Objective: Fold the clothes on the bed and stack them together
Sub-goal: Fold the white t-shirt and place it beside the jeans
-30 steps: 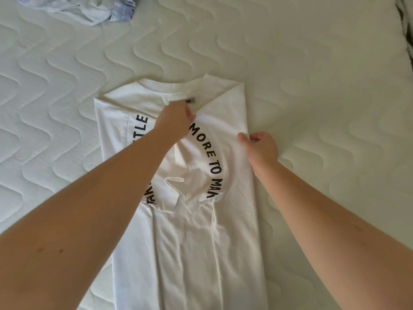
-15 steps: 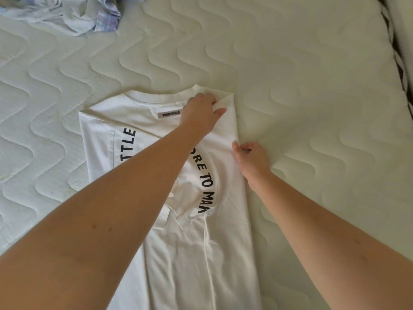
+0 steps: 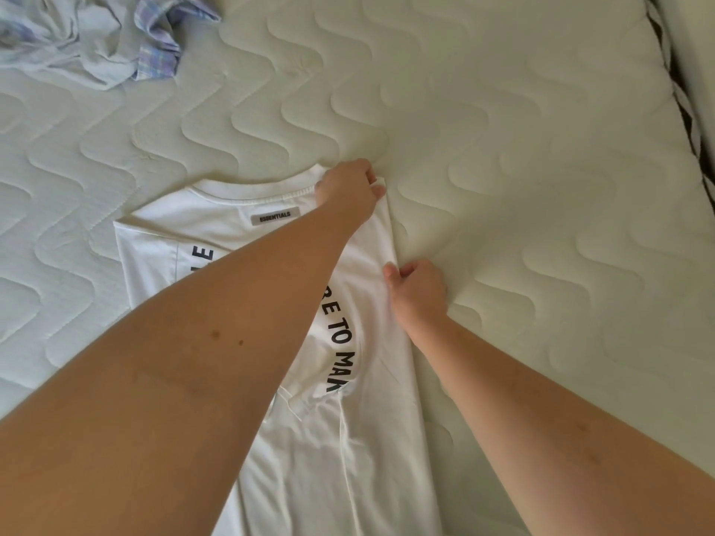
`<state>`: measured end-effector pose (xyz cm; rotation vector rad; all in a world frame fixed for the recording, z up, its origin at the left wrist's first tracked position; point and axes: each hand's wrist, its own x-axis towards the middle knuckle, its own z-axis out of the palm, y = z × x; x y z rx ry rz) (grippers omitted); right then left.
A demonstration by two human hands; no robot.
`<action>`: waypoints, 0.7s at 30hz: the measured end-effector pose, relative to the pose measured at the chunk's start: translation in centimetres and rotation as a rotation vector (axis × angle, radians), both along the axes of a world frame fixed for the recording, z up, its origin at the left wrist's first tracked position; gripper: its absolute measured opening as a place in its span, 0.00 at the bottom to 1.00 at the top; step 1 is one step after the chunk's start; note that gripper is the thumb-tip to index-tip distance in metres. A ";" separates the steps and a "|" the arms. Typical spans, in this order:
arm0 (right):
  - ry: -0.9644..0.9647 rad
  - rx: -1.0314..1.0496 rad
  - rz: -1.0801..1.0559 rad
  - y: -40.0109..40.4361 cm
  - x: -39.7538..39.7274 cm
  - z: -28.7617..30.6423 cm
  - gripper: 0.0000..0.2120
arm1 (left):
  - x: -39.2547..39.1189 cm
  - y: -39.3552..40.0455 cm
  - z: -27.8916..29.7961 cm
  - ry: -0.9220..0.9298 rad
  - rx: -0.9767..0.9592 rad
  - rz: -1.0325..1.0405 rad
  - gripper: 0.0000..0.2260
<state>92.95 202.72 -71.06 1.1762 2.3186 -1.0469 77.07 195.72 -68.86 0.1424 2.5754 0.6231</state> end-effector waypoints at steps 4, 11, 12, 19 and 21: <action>-0.066 -0.024 0.037 0.1 -0.4 0.5 0.17 | 0.7 0.2 0.3 0.028 -0.049 0.009 0.06; -0.088 -0.017 0.065 -0.1 -0.4 0.6 0.18 | 1.3 -1.0 1.7 -0.079 0.061 -0.011 0.17; -0.074 -0.013 0.062 -0.1 -0.3 0.4 0.18 | 1.7 -1.2 1.9 -0.084 0.122 0.020 0.17; -0.012 -0.020 0.042 0.1 -0.1 0.5 0.16 | 4.9 -6.8 2.7 0.006 0.250 0.086 0.15; 0.000 -0.038 0.051 0.2 0.1 0.9 0.16 | 5.8 -8.4 2.4 -0.028 0.197 0.092 0.16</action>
